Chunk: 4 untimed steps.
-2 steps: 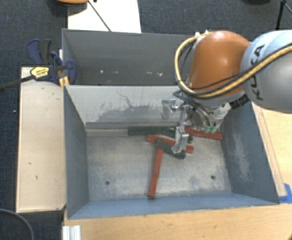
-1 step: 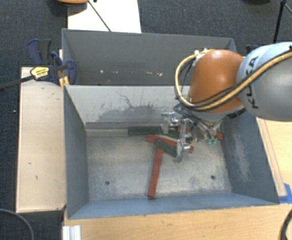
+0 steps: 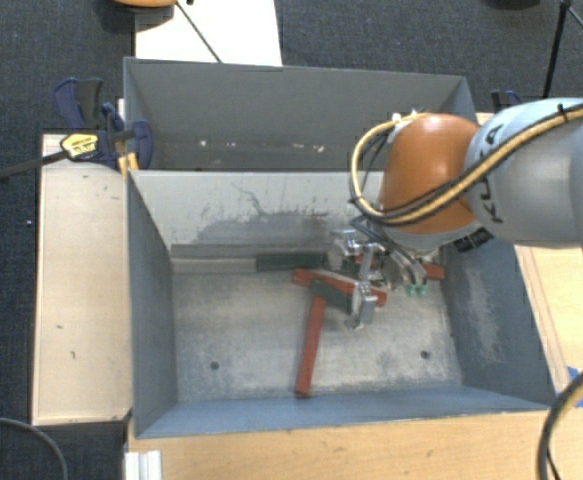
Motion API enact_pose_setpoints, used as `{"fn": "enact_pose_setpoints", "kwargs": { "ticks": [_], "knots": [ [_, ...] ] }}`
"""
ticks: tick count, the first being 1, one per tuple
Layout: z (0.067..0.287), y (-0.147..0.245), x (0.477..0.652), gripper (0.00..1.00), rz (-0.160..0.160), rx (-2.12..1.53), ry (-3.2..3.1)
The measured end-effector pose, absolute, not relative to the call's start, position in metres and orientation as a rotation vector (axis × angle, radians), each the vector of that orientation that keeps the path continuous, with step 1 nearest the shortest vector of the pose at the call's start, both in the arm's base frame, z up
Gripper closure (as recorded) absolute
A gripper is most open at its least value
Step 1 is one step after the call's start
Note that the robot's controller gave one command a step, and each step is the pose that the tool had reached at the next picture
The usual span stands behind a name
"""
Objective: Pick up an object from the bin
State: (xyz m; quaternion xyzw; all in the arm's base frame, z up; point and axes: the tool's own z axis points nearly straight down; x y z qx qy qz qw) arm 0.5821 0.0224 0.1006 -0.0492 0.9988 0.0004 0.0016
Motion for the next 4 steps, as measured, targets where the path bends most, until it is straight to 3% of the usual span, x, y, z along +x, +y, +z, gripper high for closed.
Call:
{"fn": "enact_pose_setpoints", "kwargs": {
  "ticks": [1, 3, 4],
  "knots": [
    [0.075, 0.026, 0.587, 1.00, 0.003, -0.540, 3.084],
    [0.076, 0.025, 0.586, 1.00, 0.005, -0.548, 3.084],
    [0.115, -0.023, 0.579, 1.00, -0.005, -0.497, 3.095]
  ]
}}
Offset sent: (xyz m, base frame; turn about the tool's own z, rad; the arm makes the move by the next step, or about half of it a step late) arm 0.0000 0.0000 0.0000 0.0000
